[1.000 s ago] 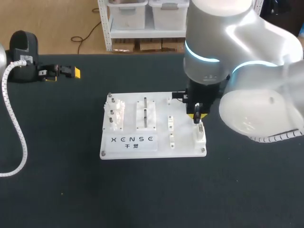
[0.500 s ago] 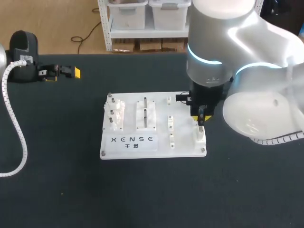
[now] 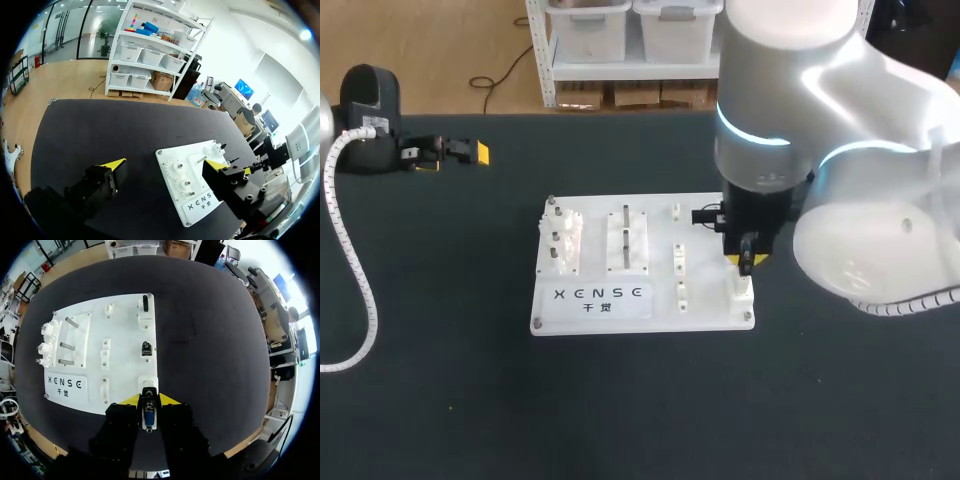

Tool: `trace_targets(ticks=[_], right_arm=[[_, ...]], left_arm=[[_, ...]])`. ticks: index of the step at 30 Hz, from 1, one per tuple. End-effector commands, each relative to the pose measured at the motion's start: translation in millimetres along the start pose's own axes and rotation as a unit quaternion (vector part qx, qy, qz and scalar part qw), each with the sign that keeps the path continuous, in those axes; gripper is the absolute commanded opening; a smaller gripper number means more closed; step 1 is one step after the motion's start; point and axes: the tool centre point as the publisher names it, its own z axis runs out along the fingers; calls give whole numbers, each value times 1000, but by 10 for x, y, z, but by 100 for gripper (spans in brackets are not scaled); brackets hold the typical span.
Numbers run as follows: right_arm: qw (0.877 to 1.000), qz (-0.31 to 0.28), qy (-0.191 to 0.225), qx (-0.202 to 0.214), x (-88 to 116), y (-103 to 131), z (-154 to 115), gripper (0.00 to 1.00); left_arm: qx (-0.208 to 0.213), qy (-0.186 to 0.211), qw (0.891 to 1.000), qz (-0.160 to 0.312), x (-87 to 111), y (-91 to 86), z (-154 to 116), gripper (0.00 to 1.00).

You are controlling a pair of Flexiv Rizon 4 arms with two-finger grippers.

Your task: Insert the USB connector, Ethernet cable, and multi-pin plug into their matching sockets one by one.

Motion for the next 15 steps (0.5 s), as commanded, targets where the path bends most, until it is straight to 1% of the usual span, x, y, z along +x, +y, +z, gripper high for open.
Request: trace_targets(ticks=[1,15], right_arm=[[1000,2,-4,2,4,-7,26,0],[1000,-1,-1,4,20,10,43,0]], left_arm=[[0,0,1000,0,0,0,0,100],[0,0,1000,0,0,0,0,100]])
